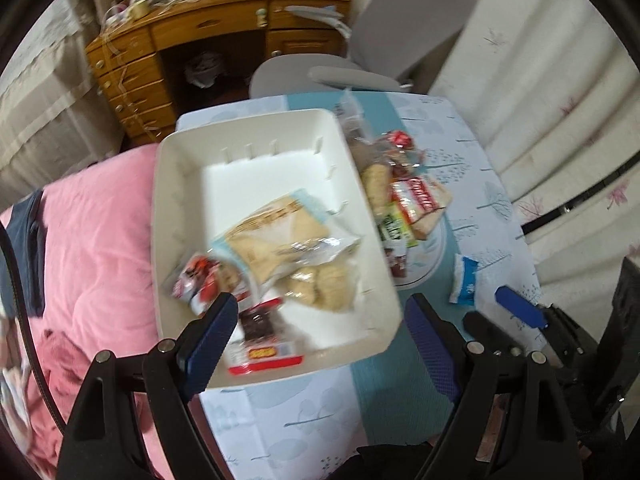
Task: Organize snacks
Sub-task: 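Grasp the Cookies pack with the left gripper while the right grasps the blue bar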
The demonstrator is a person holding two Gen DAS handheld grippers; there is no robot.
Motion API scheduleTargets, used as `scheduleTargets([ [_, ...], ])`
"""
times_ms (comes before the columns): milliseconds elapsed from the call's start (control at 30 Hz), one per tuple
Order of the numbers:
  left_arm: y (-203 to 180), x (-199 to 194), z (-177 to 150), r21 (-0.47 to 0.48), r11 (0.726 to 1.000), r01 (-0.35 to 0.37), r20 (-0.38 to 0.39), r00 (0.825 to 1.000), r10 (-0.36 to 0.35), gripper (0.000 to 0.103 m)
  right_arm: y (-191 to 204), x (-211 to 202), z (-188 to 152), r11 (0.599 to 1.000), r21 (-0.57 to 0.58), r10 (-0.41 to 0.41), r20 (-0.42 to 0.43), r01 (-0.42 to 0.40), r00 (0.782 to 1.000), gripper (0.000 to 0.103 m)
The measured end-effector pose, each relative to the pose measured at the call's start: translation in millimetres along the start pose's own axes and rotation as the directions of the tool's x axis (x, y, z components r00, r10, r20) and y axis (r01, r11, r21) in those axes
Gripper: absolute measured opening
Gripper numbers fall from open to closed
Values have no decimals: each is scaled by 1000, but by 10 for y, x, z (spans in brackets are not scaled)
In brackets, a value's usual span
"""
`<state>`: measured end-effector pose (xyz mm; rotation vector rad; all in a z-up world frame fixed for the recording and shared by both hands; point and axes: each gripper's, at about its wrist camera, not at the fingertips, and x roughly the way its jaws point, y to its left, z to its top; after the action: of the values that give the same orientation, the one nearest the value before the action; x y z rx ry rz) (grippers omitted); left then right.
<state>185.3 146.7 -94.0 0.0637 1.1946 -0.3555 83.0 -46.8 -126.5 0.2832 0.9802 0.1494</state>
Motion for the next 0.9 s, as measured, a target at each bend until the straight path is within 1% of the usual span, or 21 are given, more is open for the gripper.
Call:
scheduleTargets([
  [200,-396,177,187,37,999,8,-26,1000,-7,84,-369,56,-121,998,52,-36,-35,38,999,63],
  [433,-831,509,423,42,999,11,-75,997,-8,85,-833,202,-255,989,106,-99,-82,107,992,63],
  [567,-1022,738,551,22,999,23,-109,994,-21,86,-1057,305,-343,981,125,-137,-113,151,984,63],
  [700,-1176,1025,687,-11,1000,8,-150,989,-9,86,-1225,417,-372,977,155,-128,-143,150,982,63],
  [900,-1337,1390,865,-87,996,-3,-194,981,-14,91,-1357,610,-345,985,108,-119,-162,138,980,63],
])
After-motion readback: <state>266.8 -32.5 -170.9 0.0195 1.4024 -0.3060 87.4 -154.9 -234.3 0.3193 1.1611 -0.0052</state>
